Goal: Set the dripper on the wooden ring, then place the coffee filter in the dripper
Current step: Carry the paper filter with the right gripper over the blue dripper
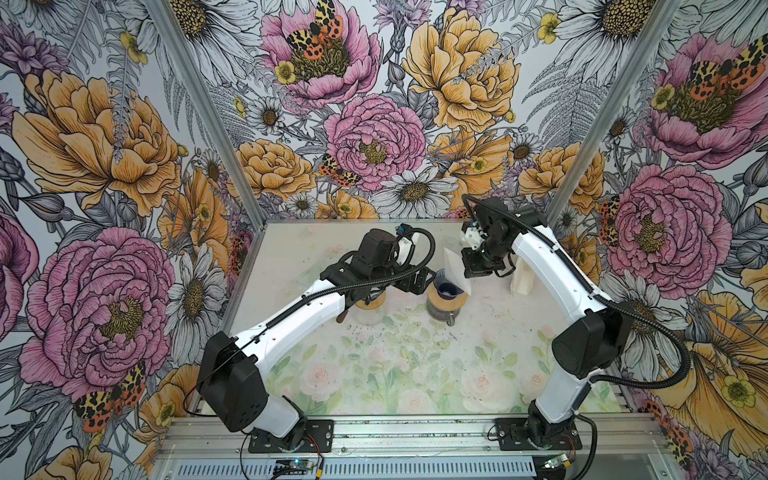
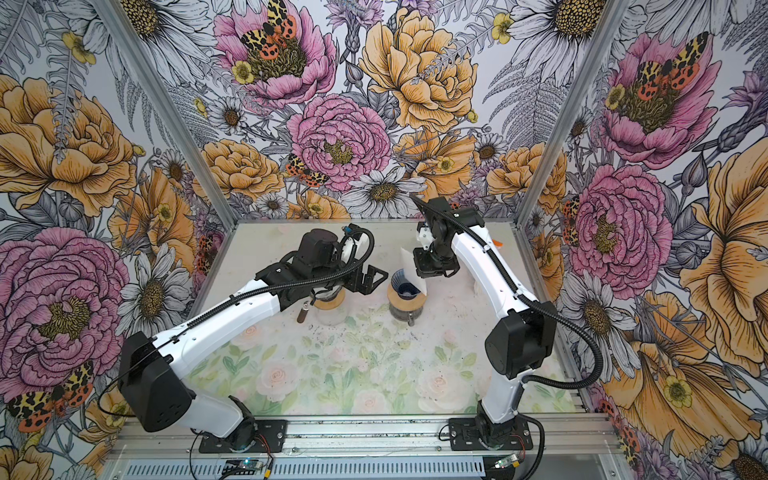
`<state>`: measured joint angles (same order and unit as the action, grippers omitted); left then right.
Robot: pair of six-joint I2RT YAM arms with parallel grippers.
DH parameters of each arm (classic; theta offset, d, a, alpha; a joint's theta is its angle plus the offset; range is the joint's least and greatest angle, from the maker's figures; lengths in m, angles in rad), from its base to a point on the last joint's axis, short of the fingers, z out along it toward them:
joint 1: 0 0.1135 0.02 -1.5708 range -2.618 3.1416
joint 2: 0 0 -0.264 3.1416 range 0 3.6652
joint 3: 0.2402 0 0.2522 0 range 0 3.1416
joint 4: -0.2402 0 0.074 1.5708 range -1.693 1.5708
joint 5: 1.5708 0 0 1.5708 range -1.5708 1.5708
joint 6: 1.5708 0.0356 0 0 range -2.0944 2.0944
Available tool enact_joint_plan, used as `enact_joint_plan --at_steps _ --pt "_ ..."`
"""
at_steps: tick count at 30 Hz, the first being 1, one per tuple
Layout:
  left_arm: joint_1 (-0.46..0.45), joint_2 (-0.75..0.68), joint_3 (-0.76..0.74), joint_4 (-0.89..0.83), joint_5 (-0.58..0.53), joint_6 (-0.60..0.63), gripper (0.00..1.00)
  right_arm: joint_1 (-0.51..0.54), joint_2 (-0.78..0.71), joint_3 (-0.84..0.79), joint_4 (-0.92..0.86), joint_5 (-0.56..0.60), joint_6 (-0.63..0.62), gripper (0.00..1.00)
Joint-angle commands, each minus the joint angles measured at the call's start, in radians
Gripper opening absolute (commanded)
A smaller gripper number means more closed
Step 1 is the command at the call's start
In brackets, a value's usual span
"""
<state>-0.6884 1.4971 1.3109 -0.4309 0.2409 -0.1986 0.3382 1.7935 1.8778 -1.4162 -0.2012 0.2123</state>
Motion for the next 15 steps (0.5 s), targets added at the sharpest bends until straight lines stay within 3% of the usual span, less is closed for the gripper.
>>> enact_joint_plan --at_steps 1,15 --pt "0.010 0.024 0.046 0.000 0.028 0.009 0.99 0.021 0.038 0.051 -0.010 0.035 0.020 0.00" --pt "0.011 0.079 0.104 -0.001 0.048 -0.052 0.99 0.036 0.038 0.026 0.055 0.035 0.061 0.00"
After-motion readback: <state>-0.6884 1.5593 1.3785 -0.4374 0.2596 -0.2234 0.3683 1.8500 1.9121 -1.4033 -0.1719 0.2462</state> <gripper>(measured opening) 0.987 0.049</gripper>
